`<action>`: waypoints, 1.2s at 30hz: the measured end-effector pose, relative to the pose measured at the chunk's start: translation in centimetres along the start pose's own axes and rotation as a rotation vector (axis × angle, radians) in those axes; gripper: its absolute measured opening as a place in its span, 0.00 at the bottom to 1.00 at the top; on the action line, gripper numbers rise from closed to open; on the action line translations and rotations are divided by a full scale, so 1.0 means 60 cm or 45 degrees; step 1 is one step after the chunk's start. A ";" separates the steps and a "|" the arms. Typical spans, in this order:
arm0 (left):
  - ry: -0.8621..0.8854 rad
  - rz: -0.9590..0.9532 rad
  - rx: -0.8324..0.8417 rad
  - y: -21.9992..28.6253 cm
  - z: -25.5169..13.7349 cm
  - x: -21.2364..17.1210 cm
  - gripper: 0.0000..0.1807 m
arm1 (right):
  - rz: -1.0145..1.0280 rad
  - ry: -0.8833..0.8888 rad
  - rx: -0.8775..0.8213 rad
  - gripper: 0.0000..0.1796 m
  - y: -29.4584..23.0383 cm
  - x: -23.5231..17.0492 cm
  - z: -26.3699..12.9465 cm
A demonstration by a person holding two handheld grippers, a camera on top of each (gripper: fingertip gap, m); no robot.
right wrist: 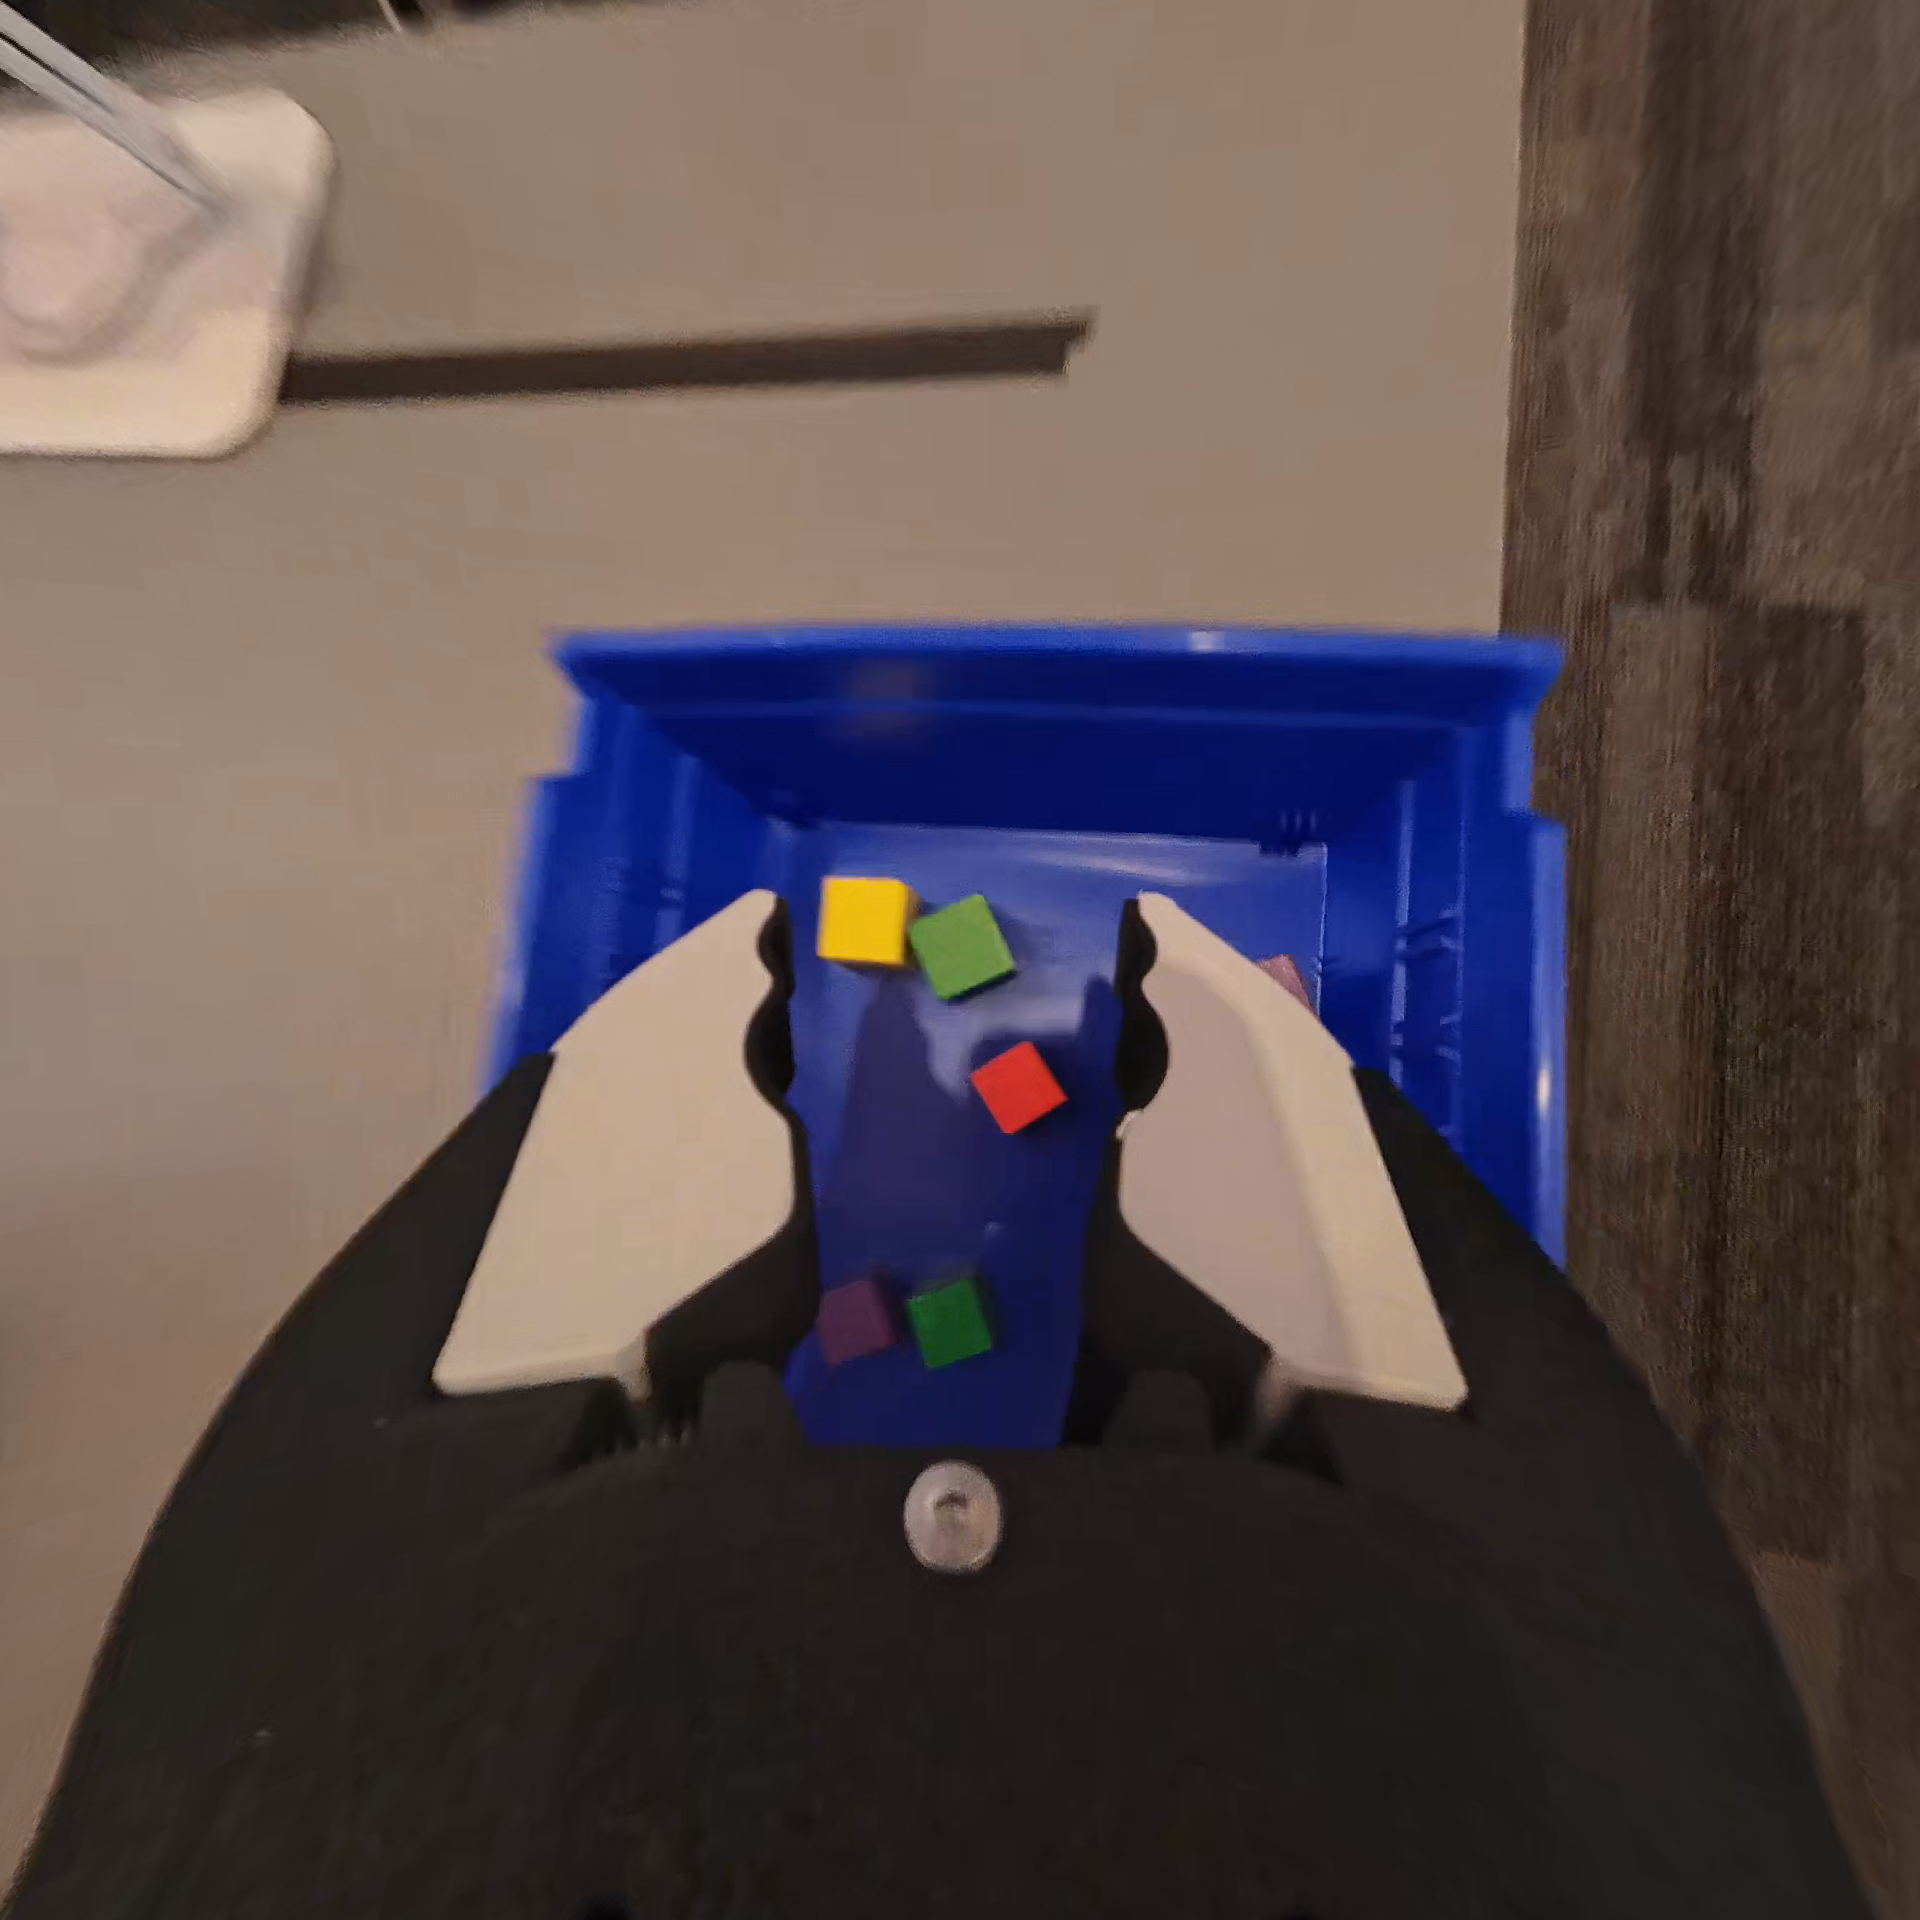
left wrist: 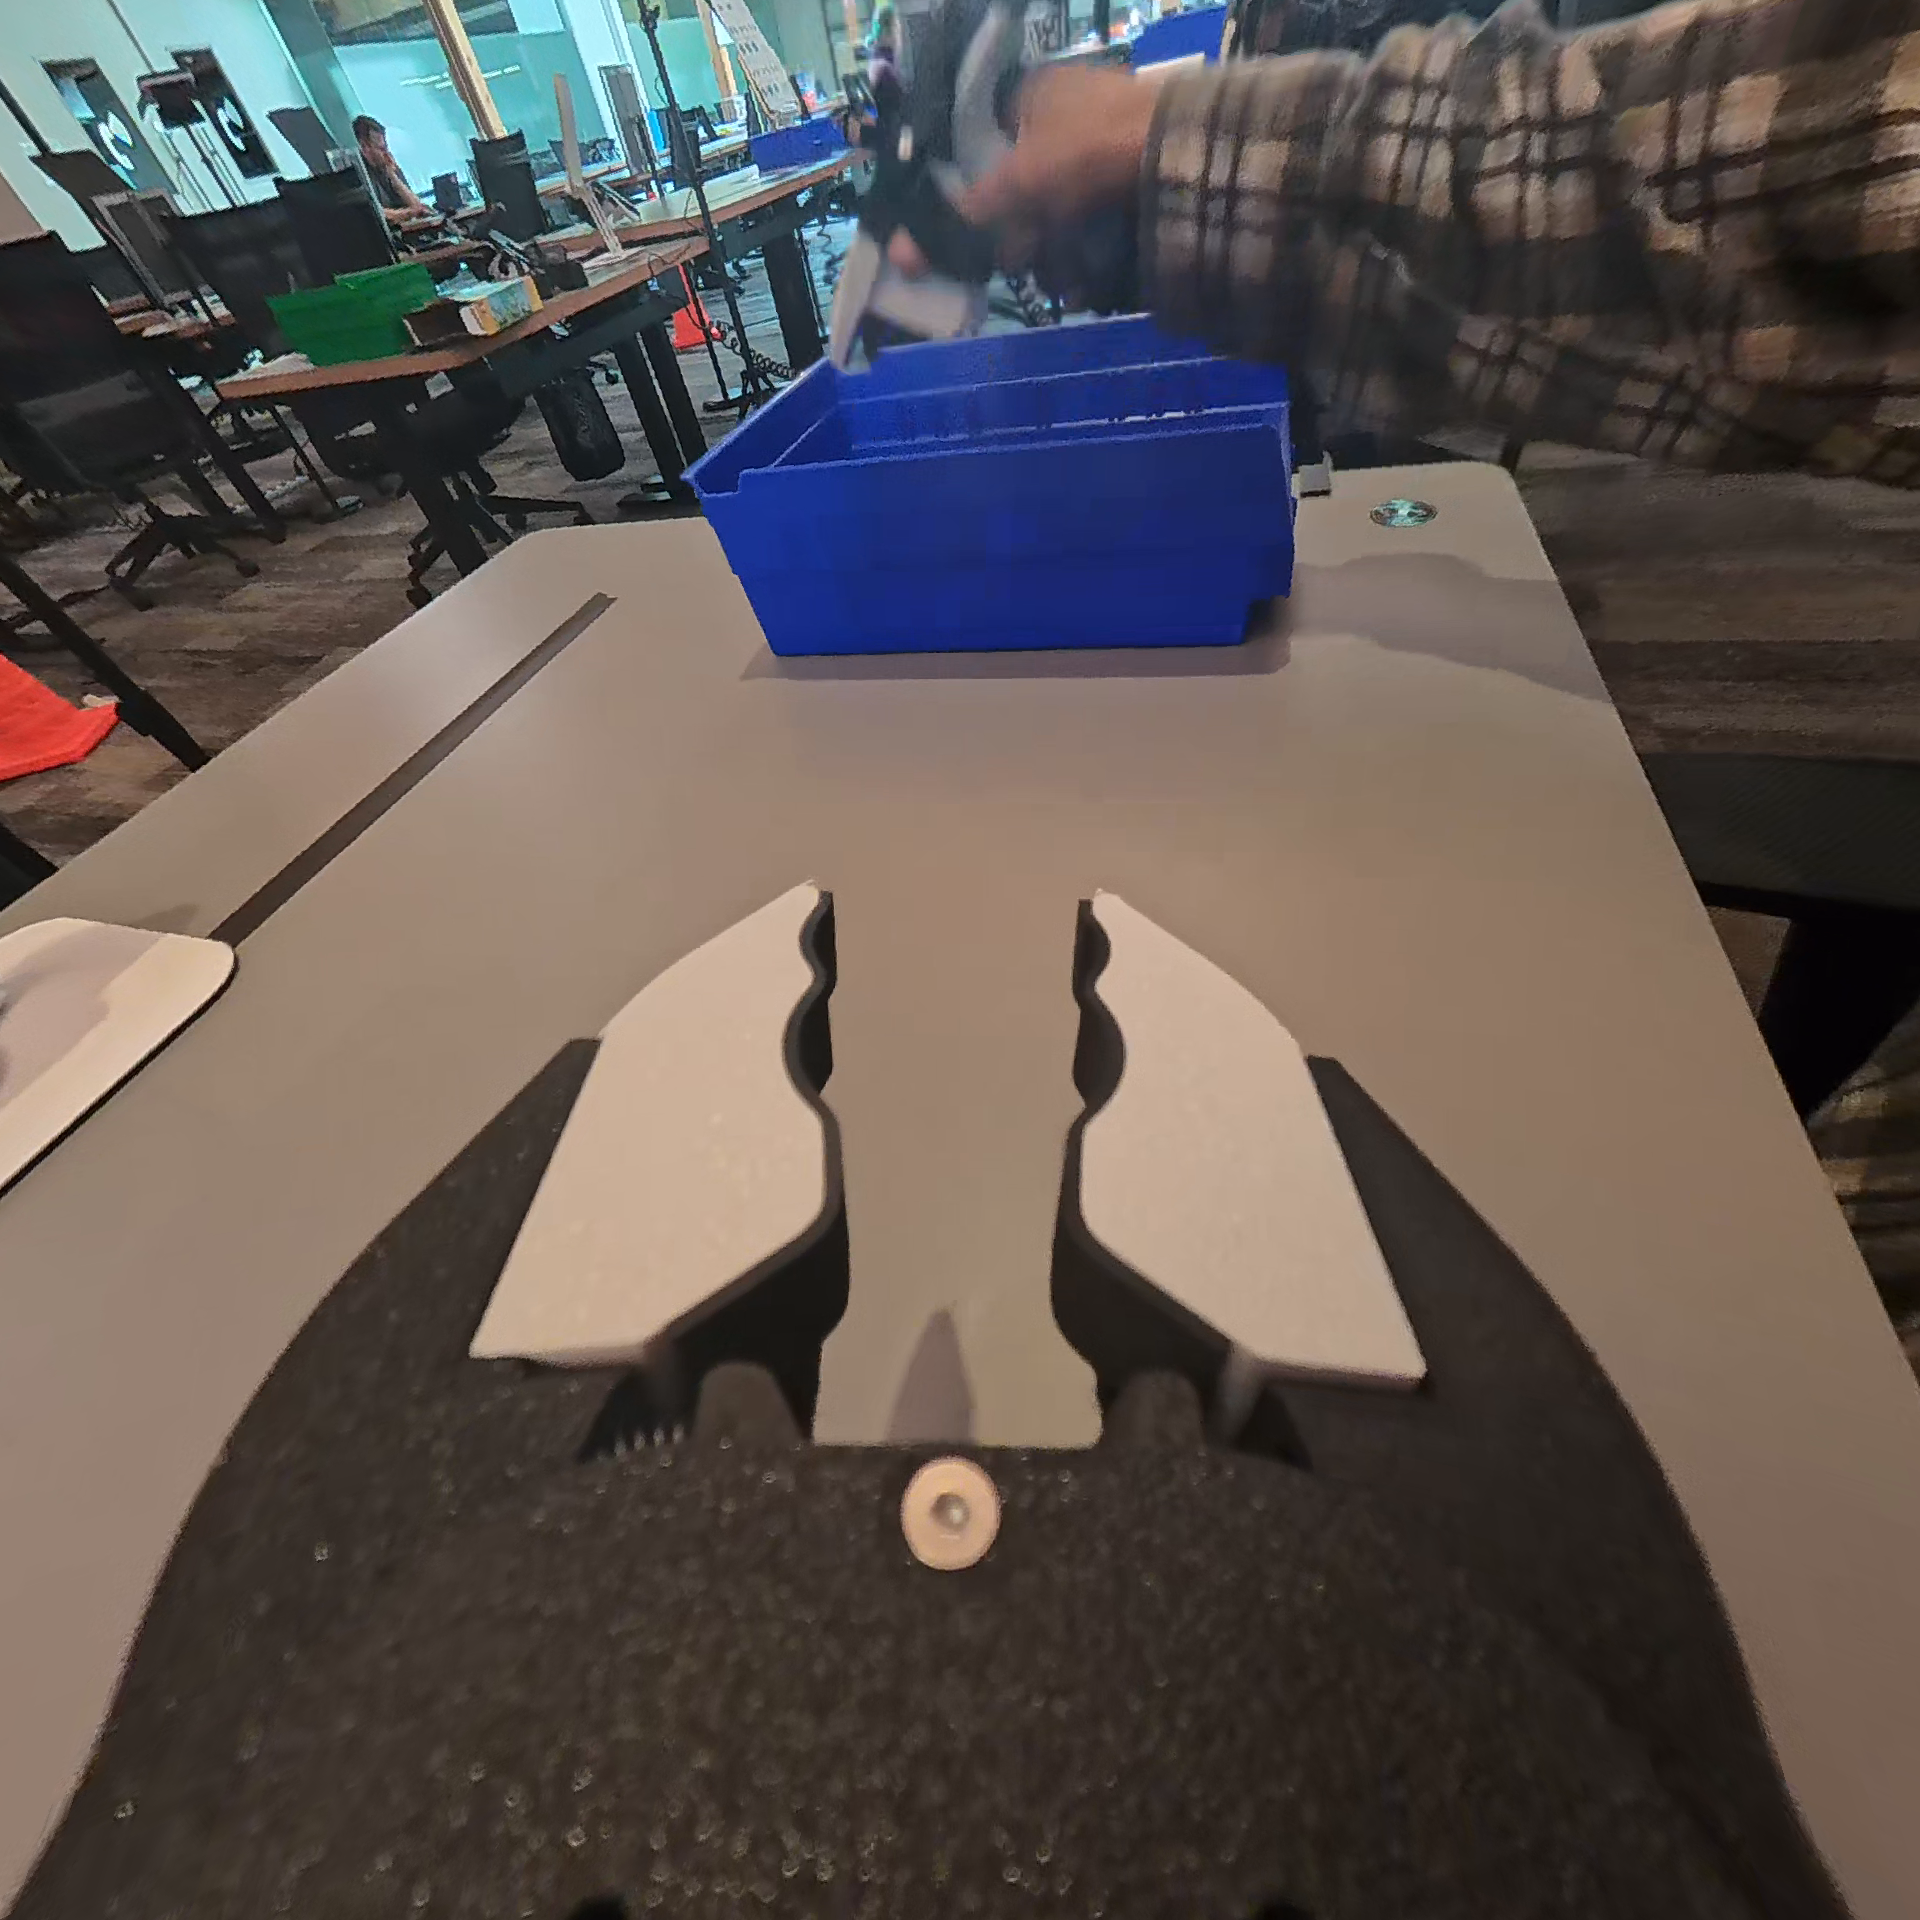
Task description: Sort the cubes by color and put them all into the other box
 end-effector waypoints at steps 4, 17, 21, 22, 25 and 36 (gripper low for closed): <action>-0.003 -0.053 0.006 -0.006 -0.009 0.004 0.25 | -0.096 0.246 0.126 0.32 -0.096 0.067 -0.137; -0.052 -0.138 0.275 -0.050 -0.182 0.012 0.29 | -0.456 0.648 0.827 0.42 -0.509 -0.074 -0.140; -0.071 -0.139 0.391 -0.065 -0.323 0.037 0.30 | -0.494 0.697 0.934 0.42 -0.584 -0.111 -0.075; -0.095 -0.145 0.437 -0.072 -0.364 0.040 0.30 | -0.499 0.687 0.956 0.42 -0.598 -0.119 -0.061; -0.239 -0.164 0.635 -0.103 -0.500 0.031 0.31 | -0.518 0.709 0.972 0.42 -0.627 -0.137 -0.036; -0.658 -0.628 1.050 -0.259 -0.788 -0.205 0.34 | -0.634 0.730 0.866 0.42 -0.695 -0.159 -0.024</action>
Point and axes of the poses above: each gripper's, where its closed fingertips meet, z out along the fingers, x out of its top, y = z × x across the jaws, the point moved 1 cm from there along -z, back along the fingers, and after that the axes turned 4 degrees about -x, right-handed, at the moved point
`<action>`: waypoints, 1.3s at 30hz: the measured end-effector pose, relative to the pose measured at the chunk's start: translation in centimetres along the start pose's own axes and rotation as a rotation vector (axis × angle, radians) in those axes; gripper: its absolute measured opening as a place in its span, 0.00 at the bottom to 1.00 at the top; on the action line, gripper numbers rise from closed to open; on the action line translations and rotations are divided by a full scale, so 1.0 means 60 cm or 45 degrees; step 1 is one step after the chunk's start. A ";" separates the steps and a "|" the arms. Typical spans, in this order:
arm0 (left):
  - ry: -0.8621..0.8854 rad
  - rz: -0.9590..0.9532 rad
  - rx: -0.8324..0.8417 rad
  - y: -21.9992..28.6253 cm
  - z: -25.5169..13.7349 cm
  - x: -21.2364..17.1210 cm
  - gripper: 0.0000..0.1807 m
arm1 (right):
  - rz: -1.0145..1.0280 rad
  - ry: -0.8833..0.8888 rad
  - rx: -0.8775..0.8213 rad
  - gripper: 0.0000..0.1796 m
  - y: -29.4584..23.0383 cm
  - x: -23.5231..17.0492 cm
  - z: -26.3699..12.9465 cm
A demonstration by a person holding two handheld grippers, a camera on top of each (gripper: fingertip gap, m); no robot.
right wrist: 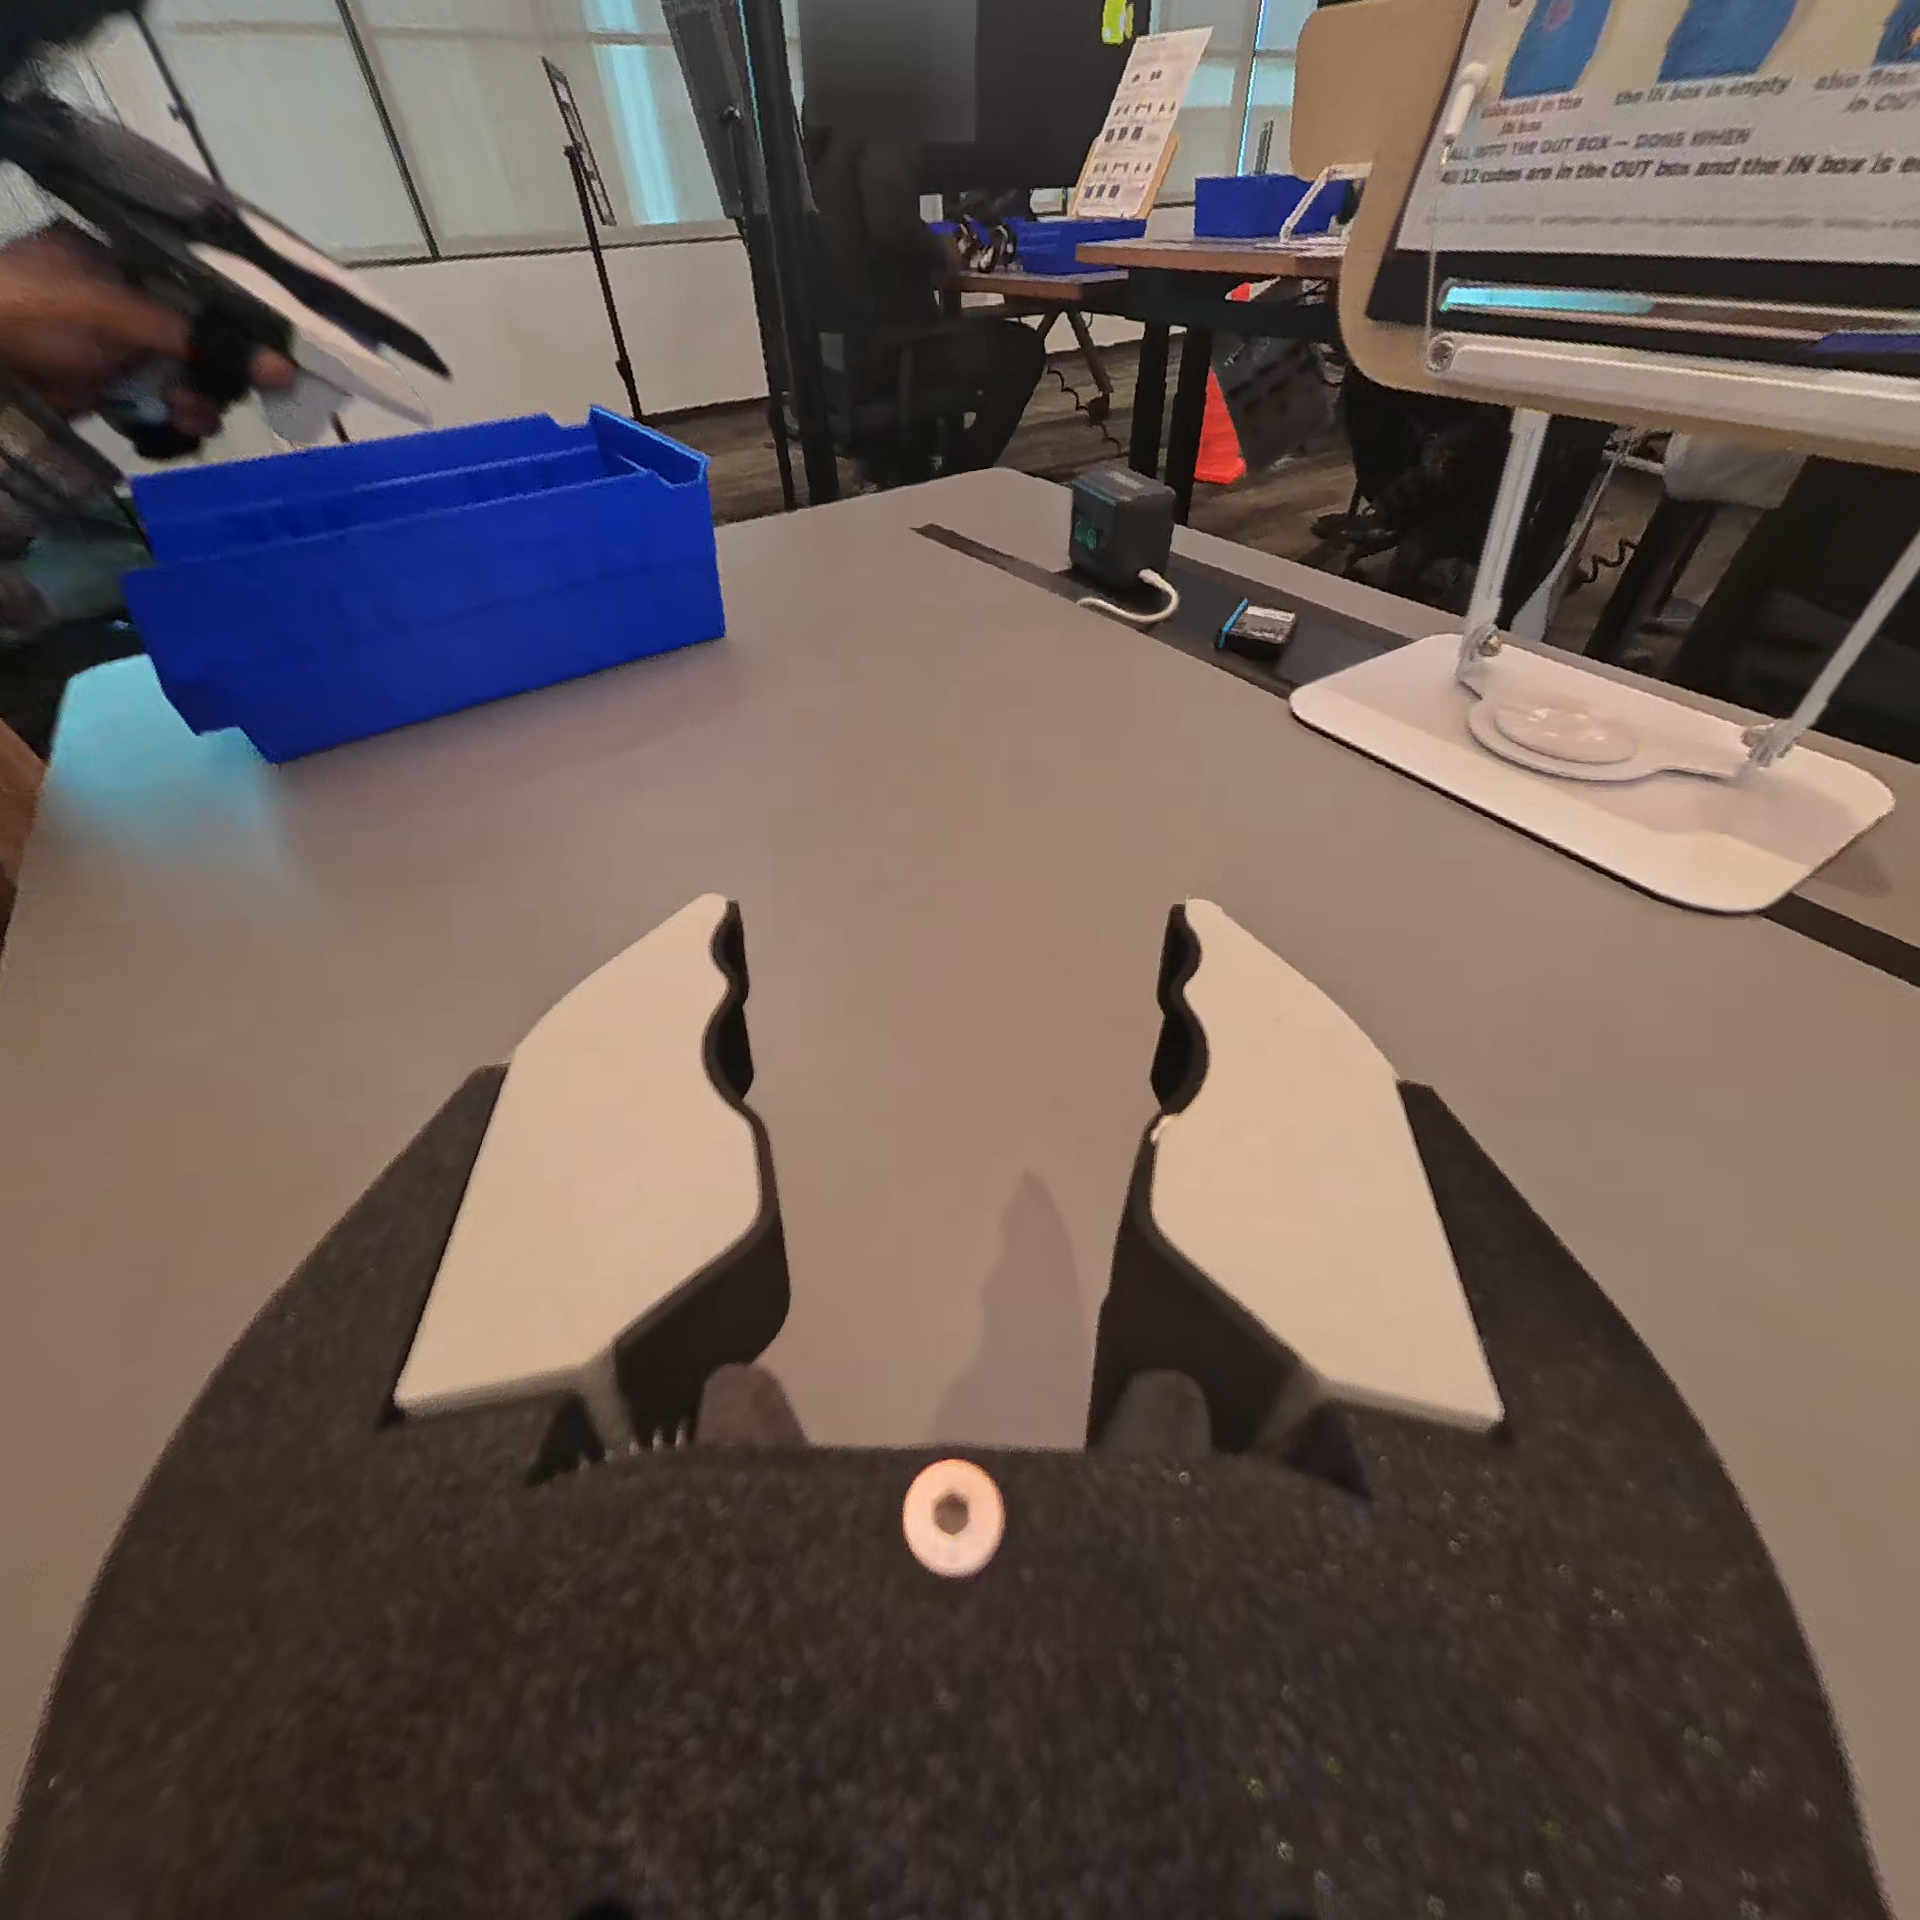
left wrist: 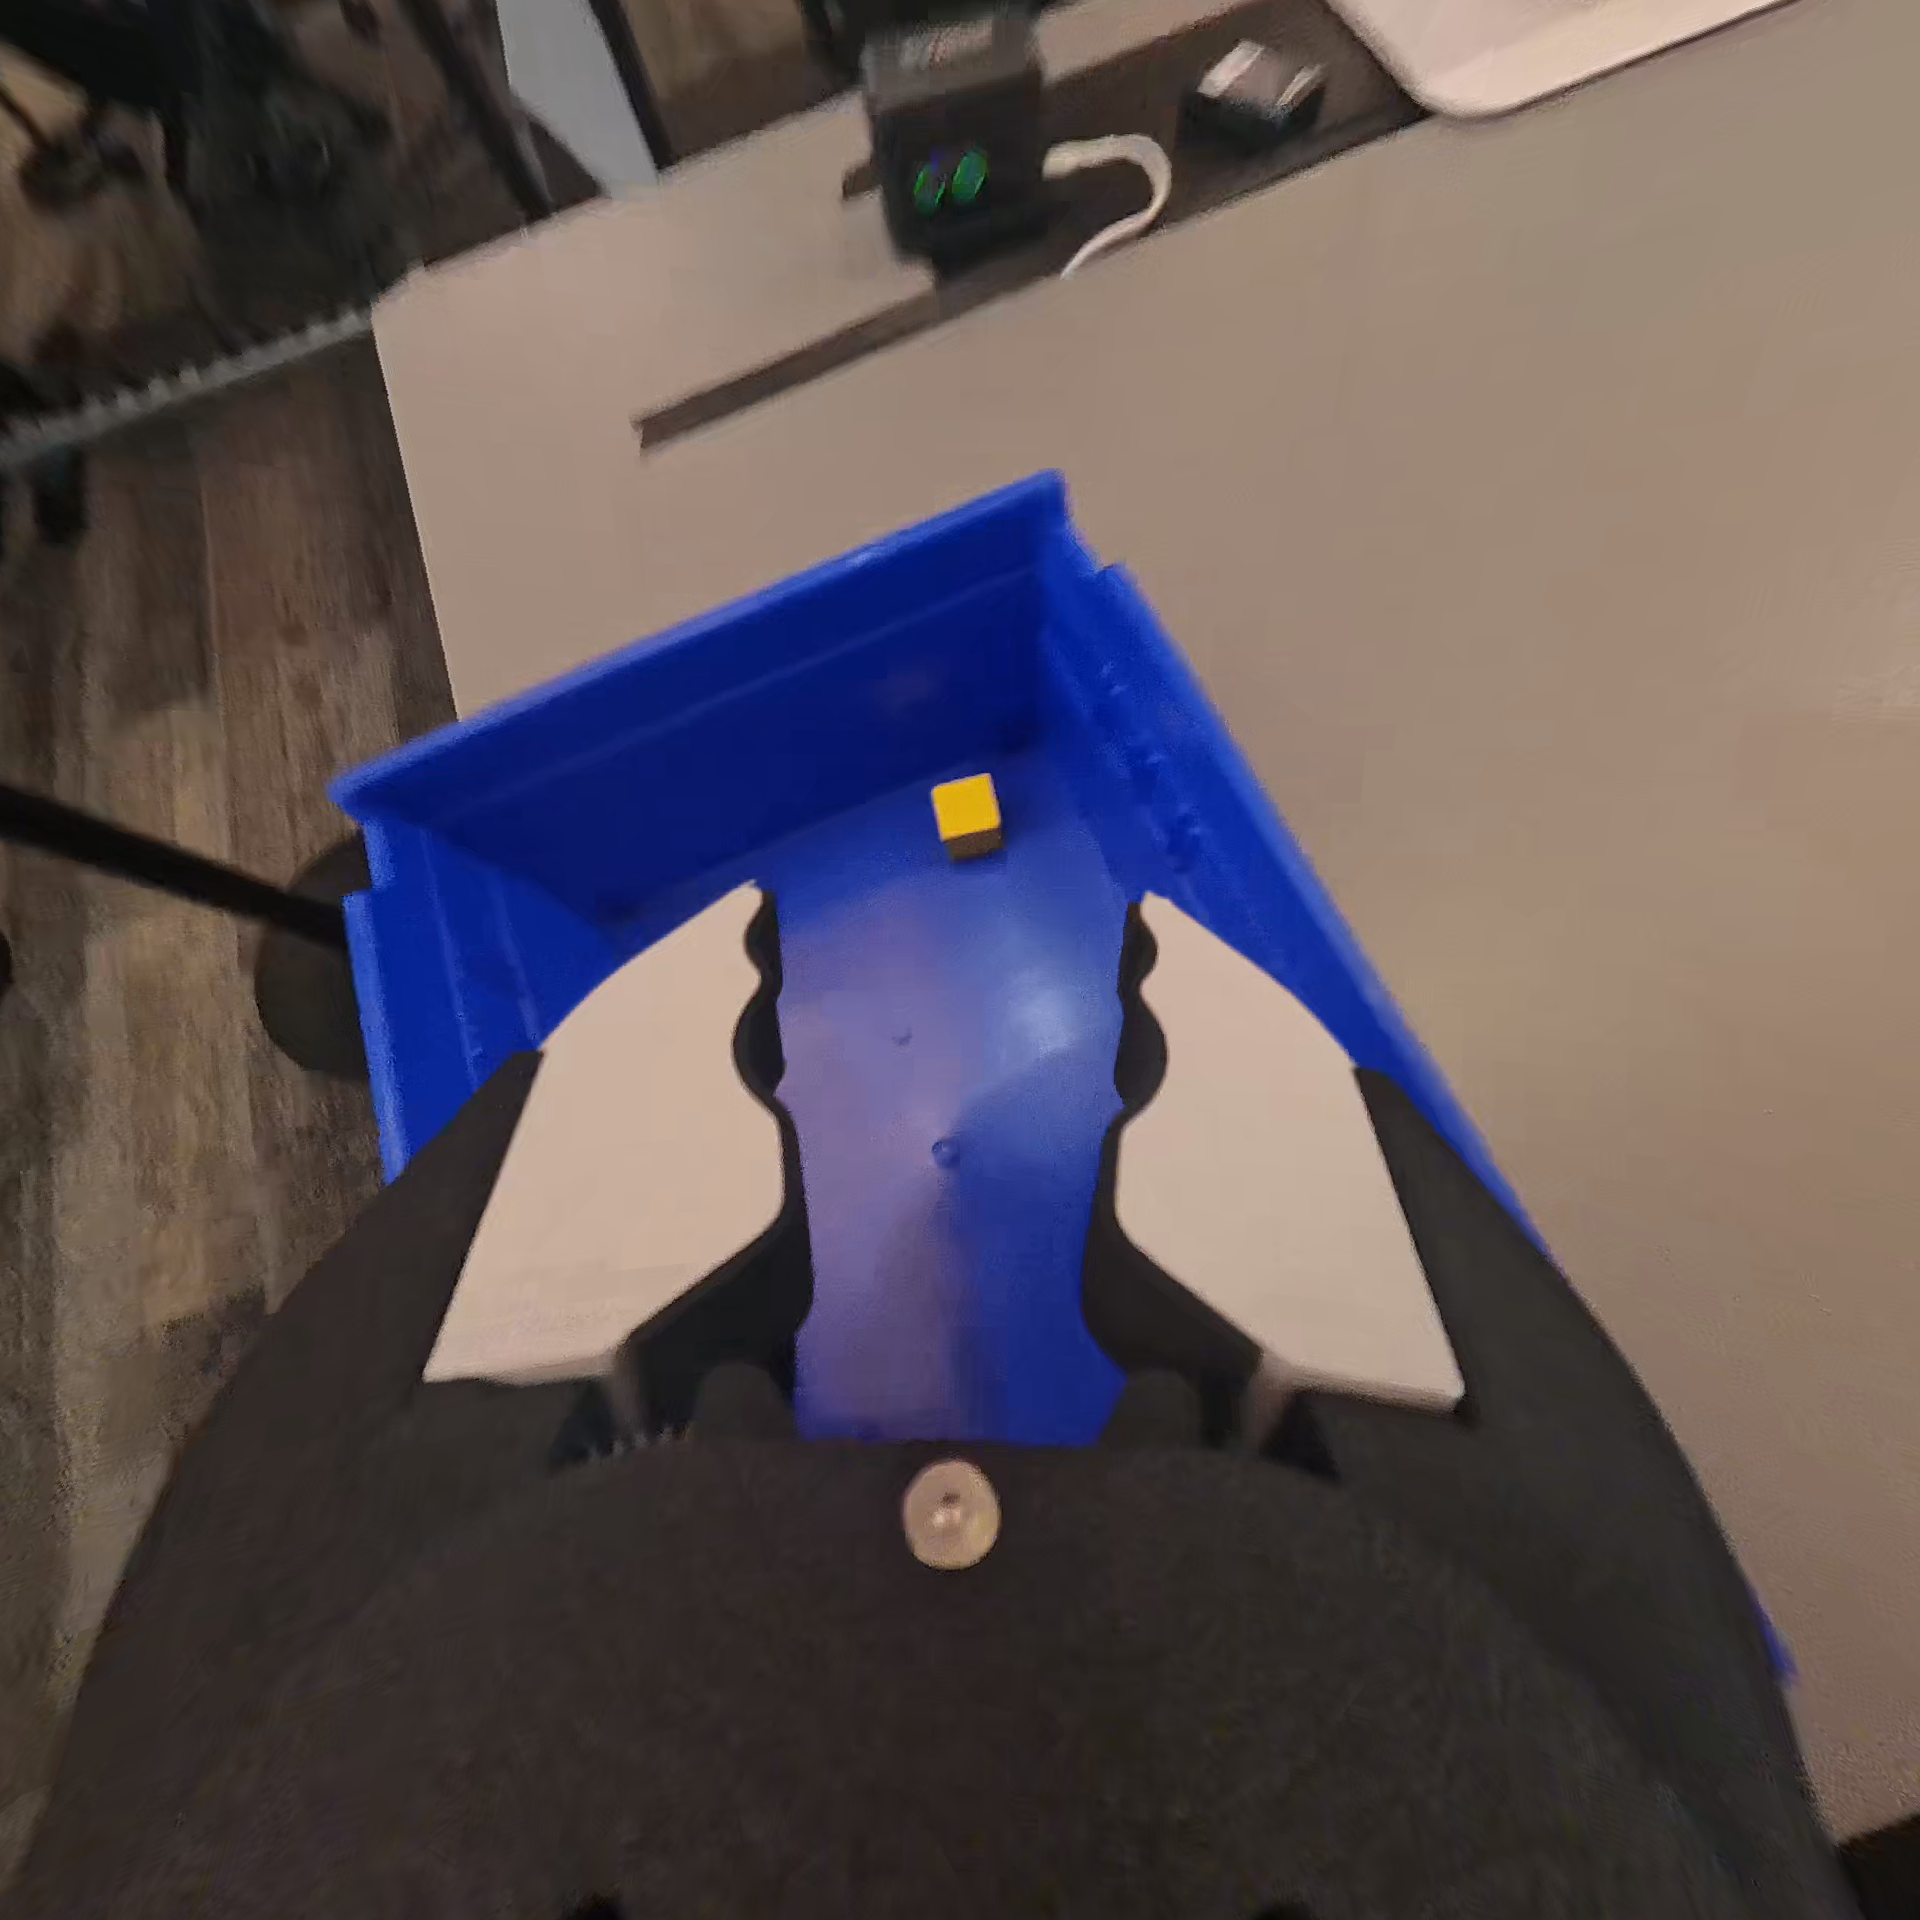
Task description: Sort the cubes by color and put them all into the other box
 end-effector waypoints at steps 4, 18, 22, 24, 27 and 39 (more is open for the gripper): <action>-0.063 -0.140 -0.039 -0.030 0.071 -0.025 0.35 | 0.032 -0.044 0.042 0.42 -0.021 0.006 0.019; -0.291 -0.265 -0.152 -0.028 0.206 -0.073 0.33 | -0.020 -0.143 0.037 0.42 -0.044 0.024 0.038; -0.366 -0.227 -0.143 -0.026 0.228 -0.084 0.31 | -0.014 -0.162 0.039 0.42 -0.046 0.021 0.041; -0.394 -0.216 -0.154 -0.023 0.240 -0.086 0.29 | -0.017 -0.159 0.038 0.42 -0.047 0.024 0.041; -0.424 -0.139 -0.179 -0.015 0.246 -0.081 0.12 | -0.013 -0.160 0.035 0.42 -0.047 0.029 0.041; 0.297 0.107 -0.152 0.019 0.006 0.092 0.12 | 0.061 -0.129 0.092 0.41 -0.057 0.065 0.044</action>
Point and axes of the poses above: each gripper's, where its closed fingertips meet, z out along the fingers, x out of its top, y = z × x across the jaws, the point moved 1 cm from there along -z, back along the fingers, and after that the axes turned 4 degrees about -x, right-handed, at the moved point
